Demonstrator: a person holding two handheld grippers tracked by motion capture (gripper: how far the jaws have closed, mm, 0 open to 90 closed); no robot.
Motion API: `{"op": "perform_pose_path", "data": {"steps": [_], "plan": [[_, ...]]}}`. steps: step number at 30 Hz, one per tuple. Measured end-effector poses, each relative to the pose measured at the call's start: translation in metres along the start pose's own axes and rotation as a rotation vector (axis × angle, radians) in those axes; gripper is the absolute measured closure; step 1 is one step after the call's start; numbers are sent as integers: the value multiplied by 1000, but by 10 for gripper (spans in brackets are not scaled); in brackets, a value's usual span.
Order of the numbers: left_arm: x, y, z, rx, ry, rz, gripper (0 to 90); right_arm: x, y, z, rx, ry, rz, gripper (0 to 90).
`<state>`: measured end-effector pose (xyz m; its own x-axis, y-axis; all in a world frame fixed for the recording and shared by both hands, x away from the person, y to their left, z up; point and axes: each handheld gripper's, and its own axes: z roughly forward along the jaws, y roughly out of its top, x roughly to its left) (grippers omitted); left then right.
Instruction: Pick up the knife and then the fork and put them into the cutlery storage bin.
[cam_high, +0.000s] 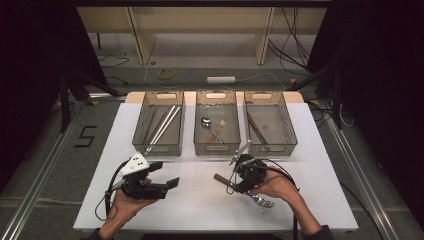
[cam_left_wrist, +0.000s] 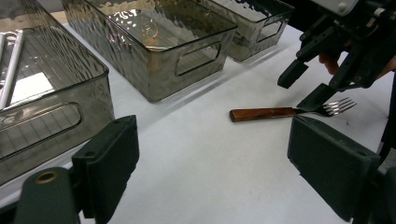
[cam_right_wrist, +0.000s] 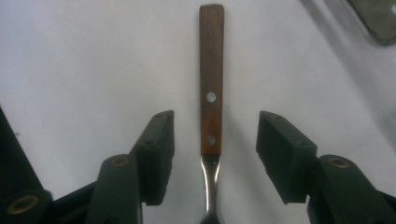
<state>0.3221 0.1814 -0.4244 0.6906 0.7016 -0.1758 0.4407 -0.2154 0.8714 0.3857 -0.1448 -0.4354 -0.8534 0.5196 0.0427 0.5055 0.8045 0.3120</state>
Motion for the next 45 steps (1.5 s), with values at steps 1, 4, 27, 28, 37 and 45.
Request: {"op": "perform_pose_path", "data": {"steps": [1,4,27,28,37,45], "plan": [[0,0,0,1,0,1,161,0,0,2,6,-3,-4,505],[0,0,0,6,0,3,161,-1,-1,8,31,-15,-15,551],[0,0,0,6,2,4,161,1,-2,23,80,-11,-27,746],[0,0,0,4,2,4,161,1,-2,23,79,-15,-39,750],[0,0,1,6,1,3,161,3,0,24,89,-31,-59,769],[0,0,1,5,1,0,161,2,0,24,94,-20,-69,777]]}}
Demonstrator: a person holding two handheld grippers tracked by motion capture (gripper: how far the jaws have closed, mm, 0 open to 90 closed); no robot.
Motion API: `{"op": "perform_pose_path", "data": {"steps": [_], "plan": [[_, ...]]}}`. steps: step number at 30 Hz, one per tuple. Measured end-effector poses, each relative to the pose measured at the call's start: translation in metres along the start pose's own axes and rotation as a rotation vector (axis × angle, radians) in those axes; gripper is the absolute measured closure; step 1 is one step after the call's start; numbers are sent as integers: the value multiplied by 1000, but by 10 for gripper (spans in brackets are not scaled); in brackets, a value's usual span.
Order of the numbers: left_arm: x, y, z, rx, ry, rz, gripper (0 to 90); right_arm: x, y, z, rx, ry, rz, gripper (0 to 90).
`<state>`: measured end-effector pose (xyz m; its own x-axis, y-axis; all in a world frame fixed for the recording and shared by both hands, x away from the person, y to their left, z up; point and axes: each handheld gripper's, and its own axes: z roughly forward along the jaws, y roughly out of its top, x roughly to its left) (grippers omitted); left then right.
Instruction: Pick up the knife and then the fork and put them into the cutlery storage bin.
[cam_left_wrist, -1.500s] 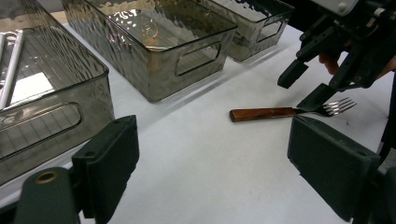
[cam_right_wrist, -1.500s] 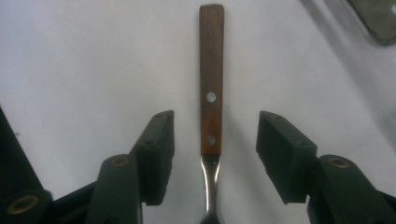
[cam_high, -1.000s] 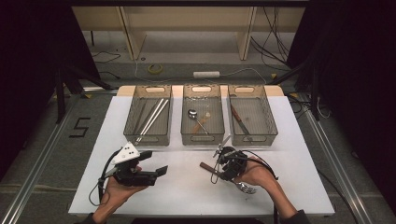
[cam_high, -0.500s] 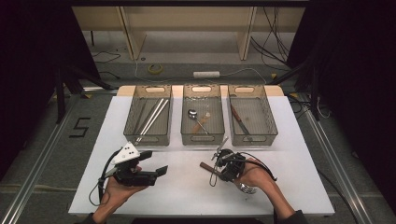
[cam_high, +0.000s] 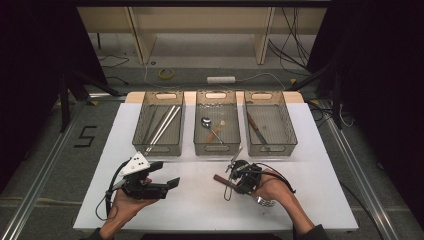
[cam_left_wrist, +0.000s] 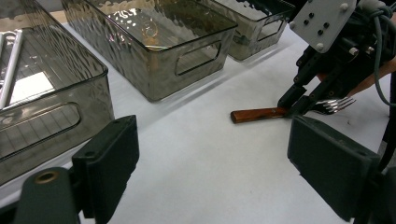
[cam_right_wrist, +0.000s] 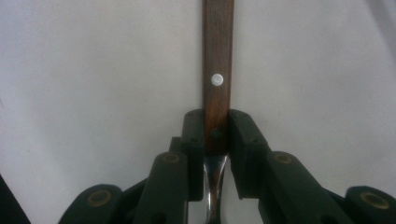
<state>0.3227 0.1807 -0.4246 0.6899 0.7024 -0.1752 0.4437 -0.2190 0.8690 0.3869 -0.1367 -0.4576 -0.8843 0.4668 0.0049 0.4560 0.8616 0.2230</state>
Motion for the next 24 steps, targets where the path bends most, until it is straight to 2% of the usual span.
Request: {"op": "perform_pose_path", "data": {"steps": [6,24], "plan": [[0,0,0,-3,1,-4,161,-2,-2,-1,0,25,-3,778],[0,0,0,-2,2,-3,161,-8,-7,-13,-47,34,32,781]]}}
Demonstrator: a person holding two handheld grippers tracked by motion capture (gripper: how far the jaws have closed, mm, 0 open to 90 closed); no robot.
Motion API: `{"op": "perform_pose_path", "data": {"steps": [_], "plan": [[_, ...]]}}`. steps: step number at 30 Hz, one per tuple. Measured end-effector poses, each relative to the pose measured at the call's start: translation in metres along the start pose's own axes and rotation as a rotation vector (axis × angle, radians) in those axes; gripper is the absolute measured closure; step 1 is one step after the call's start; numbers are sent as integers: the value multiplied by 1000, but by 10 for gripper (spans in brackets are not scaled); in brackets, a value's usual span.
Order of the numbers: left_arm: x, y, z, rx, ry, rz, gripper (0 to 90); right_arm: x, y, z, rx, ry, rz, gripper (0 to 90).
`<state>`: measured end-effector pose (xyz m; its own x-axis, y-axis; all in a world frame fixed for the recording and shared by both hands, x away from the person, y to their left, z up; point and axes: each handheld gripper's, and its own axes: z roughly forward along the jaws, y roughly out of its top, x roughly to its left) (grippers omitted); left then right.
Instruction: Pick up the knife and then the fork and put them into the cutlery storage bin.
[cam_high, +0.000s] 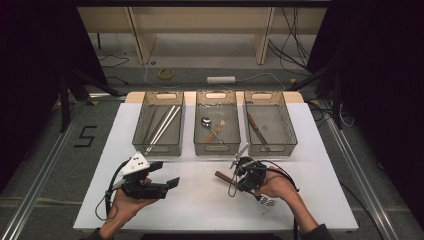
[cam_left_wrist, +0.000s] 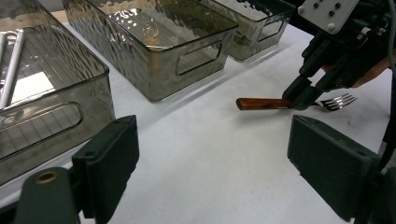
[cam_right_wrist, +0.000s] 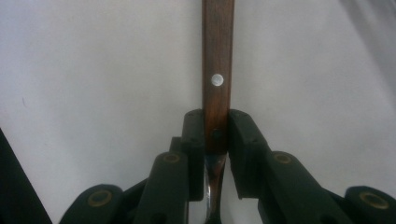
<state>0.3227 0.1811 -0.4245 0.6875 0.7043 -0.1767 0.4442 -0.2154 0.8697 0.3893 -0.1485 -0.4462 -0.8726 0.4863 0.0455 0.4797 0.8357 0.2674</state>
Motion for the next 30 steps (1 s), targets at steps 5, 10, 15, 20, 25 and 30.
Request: {"op": "perform_pose_path", "data": {"steps": [5,10,15,20,25,30], "plan": [[0,0,0,0,1,-2,161,-3,-2,-9,-33,8,18,780],[1,0,0,1,1,-2,161,-12,-6,-25,-91,15,51,781],[1,0,0,0,1,-4,161,-28,-14,-49,-181,10,108,781],[2,0,0,0,2,-7,161,-46,-18,-68,-261,0,164,780],[2,0,0,0,2,-7,161,-61,-17,-79,-306,-18,200,780],[2,0,0,-2,2,-10,161,-75,-13,-86,-336,-38,231,780]]}}
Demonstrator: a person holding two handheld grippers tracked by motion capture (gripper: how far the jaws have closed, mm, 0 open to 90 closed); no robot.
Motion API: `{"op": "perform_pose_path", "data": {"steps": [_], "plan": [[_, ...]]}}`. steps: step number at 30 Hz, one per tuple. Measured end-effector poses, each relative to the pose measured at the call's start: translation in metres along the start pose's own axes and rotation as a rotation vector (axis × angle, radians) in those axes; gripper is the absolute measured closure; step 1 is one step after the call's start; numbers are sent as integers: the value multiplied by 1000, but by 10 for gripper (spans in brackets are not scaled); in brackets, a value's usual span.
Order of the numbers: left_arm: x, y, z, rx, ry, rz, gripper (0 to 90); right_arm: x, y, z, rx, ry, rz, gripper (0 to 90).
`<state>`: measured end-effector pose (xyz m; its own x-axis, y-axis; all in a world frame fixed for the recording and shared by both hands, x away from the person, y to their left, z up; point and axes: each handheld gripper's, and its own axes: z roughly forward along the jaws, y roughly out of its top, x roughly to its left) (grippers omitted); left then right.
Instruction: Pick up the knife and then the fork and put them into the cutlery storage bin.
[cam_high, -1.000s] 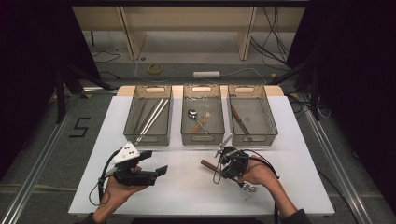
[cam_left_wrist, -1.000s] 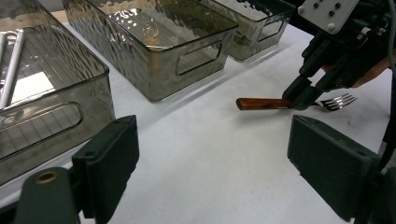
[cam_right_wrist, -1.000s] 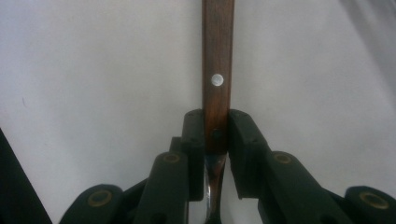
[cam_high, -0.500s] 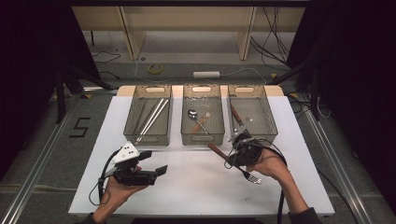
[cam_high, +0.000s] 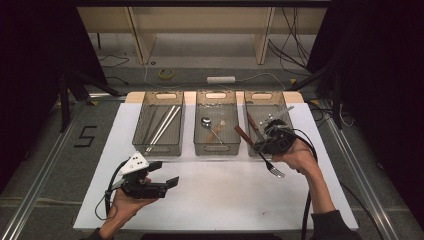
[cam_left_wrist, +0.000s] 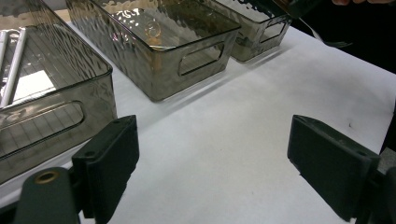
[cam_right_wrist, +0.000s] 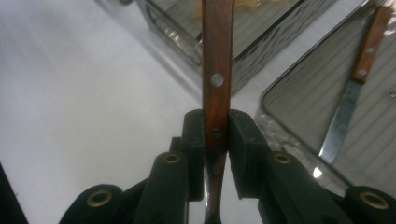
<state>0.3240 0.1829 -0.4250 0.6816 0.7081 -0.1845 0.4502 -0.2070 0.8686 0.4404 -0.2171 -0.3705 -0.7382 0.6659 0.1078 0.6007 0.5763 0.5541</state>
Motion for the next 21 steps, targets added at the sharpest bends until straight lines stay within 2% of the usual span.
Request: {"op": "perform_pose_path", "data": {"steps": [12,21], "plan": [[0,0,0,-2,-3,1,161,-21,21,-10,-66,-45,41,780],[0,0,0,0,-3,0,161,-44,35,-16,-119,-96,124,780]]}}
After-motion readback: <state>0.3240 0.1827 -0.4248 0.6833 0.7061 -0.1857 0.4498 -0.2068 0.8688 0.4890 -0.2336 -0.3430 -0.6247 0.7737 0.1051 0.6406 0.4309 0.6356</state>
